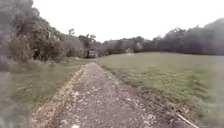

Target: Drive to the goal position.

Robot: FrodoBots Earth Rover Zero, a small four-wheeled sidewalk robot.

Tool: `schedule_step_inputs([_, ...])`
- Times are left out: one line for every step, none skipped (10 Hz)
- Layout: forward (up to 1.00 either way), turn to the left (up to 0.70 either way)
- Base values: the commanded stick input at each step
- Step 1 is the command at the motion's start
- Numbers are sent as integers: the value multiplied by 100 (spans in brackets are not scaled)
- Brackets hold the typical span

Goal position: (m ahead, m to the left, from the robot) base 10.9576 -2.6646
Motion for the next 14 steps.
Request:
schedule_step_inputs([70,10])
schedule_step_inputs([70,3])
schedule_step_inputs([70,3])
schedule_step_inputs([70,2])
schedule_step_inputs([70,2])
schedule_step_inputs([70,2])
schedule_step_inputs([70,3])
schedule_step_inputs([70,2])
schedule_step_inputs([70,2])
schedule_step_inputs([70,3])
schedule_step_inputs([70,3])
schedule_step_inputs([70,2])
schedule_step_inputs([70,2])
schedule_step_inputs([70,3])
